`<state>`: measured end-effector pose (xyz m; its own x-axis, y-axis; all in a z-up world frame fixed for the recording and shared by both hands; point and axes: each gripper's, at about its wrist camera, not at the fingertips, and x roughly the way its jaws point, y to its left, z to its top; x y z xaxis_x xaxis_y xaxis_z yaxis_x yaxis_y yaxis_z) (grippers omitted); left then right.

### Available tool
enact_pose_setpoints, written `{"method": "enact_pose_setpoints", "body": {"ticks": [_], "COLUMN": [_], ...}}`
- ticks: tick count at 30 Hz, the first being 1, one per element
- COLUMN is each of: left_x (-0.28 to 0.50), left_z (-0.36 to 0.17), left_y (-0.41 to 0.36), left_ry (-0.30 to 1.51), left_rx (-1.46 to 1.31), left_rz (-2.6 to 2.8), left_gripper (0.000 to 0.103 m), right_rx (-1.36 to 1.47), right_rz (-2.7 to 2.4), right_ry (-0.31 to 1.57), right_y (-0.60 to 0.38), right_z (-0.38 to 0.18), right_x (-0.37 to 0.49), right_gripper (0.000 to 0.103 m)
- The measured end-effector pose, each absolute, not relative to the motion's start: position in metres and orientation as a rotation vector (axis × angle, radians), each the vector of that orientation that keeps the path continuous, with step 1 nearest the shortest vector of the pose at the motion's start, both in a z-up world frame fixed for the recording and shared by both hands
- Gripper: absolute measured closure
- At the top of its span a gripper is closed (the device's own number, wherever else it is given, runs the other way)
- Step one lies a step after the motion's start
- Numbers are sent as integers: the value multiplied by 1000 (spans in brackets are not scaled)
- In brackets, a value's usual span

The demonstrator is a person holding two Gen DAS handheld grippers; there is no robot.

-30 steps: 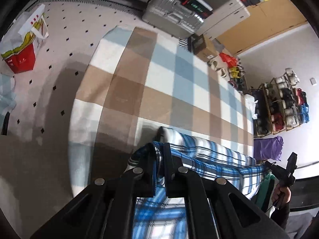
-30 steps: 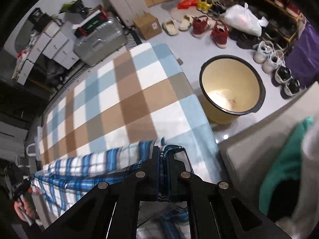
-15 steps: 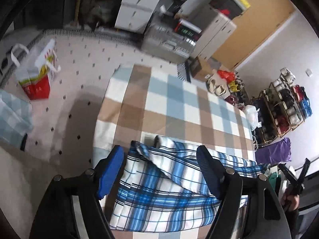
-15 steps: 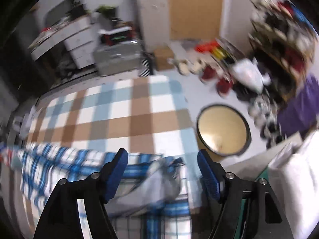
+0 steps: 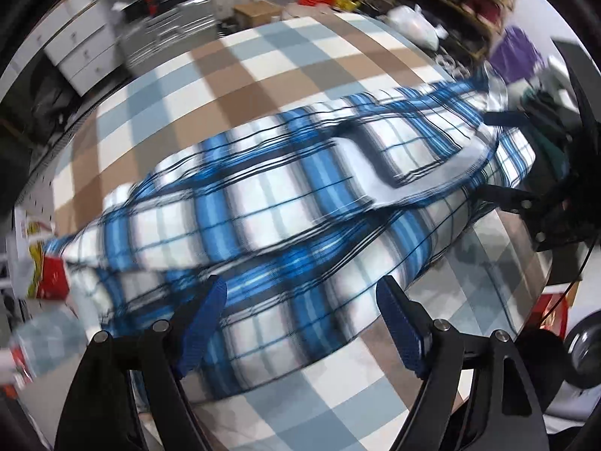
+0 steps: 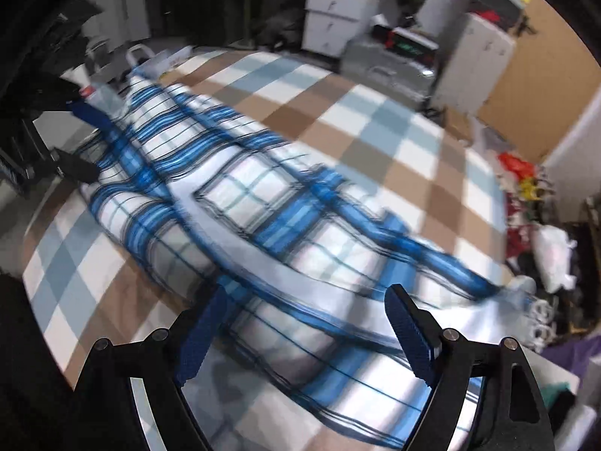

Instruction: Fold large clothes

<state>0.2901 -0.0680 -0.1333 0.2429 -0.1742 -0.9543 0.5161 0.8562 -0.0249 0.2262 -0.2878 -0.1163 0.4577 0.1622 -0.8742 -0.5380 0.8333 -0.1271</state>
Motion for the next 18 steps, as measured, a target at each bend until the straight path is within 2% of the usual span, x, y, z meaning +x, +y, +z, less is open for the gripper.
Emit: {"method": "enact_pose_setpoints", "body": {"ticks": [5, 10, 11, 12, 13, 14, 15, 18], "left_x": [307, 311, 312, 314, 317, 317, 320, 330], "left_z": [-152, -157, -159, -160, -163, -163, -163, -153], "left_y": [-88, -96, -100, -102, -103, -104, -105, -108], "left_ry": [1249, 1174, 1171, 1175, 1188, 1191, 1183, 1150], "left_rx": [460, 563, 581, 591, 604, 615, 637, 649], "left_rz": [-456, -443, -448, -460, -459, -457, -444, -432], "left_gripper": [25, 26, 36, 55, 67, 87, 89, 96], "right_rx": [-452, -417, -406, -397, -383, -380, -378, -294], "right_rz": [469, 524, 531, 536, 543, 540, 537, 573], "right_ry": [1027, 1061, 1056, 1054, 1055, 1052, 1043, 1041], "right_y": [-278, -274, -274, -273, -274, -273, -273, -280], "right_z": [-130, -137, -136, -135, -134, -132, -131, -125], "right_x": [241, 253, 254, 255, 257, 258, 260, 270], "right_gripper": [18, 44, 56, 71, 77, 87, 98, 100]}}
